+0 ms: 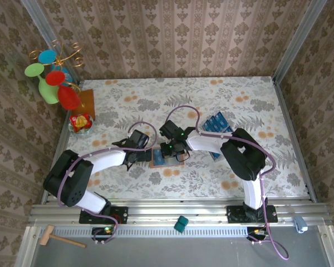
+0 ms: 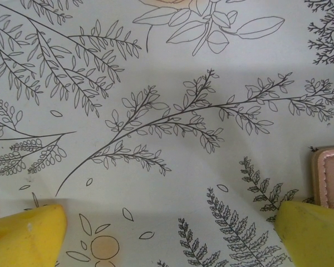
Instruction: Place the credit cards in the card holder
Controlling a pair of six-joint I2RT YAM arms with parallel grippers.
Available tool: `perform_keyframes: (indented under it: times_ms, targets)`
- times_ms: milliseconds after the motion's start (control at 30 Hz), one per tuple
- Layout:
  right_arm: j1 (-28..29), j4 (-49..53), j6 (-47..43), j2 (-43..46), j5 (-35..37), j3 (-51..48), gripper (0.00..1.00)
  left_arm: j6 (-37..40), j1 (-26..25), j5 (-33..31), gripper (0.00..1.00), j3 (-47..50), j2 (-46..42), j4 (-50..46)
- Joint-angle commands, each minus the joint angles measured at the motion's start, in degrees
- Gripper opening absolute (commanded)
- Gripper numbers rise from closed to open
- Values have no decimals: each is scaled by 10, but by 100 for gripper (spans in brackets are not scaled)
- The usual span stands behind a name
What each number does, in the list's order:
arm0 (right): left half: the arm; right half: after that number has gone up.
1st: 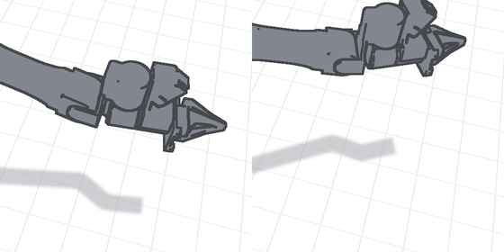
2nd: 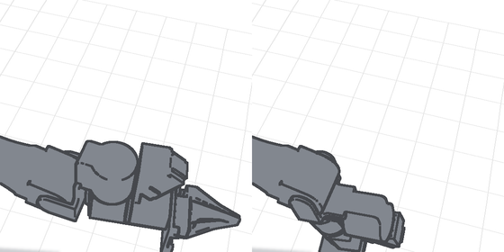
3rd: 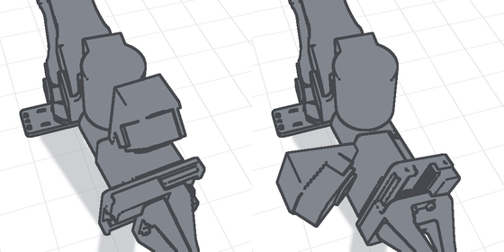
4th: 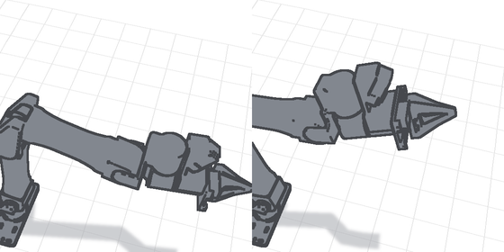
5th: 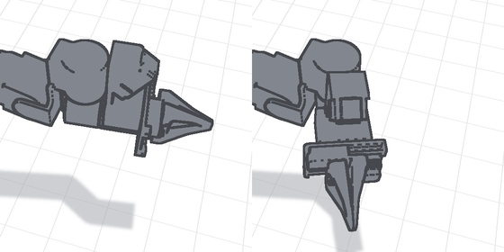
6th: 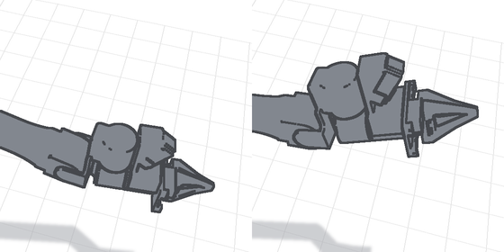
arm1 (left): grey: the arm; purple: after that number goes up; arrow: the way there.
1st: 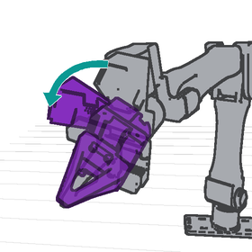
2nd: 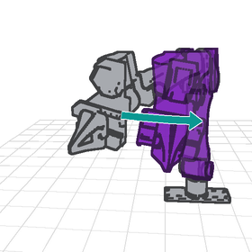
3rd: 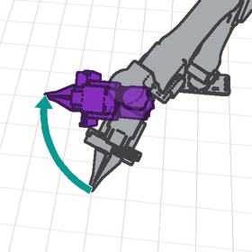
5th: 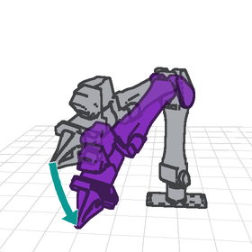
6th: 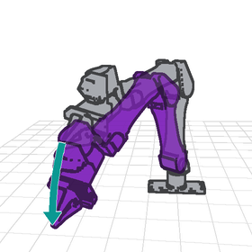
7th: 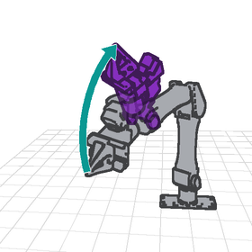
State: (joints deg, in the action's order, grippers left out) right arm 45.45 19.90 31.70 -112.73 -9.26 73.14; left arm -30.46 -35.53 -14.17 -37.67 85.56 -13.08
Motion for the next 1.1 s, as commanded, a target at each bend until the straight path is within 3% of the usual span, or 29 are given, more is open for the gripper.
perform_keyframes:
  times_ms: [0, 400, 700, 933, 1067]
  targets:
    - [7, 11, 5, -18, -9, 20, 2, 2, 2, 18, 100, 6, 40, 7]
    - [11, 17, 4, -20, -9, 30, 2, 2, 2, 17, 100, 7, 40, 7]
    - [5, 42, -4, 29, 8, 44, 4, 10, 24, -1, 100, 0, -5, -24]
    - [-17, 53, -5, 79, 19, 15, 13, 22, 43, 1, 100, -19, -49, -57]
    - [-39, 51, -10, 106, 16, -21, 30, 27, 43, 10, 100, -25, -75, -71]
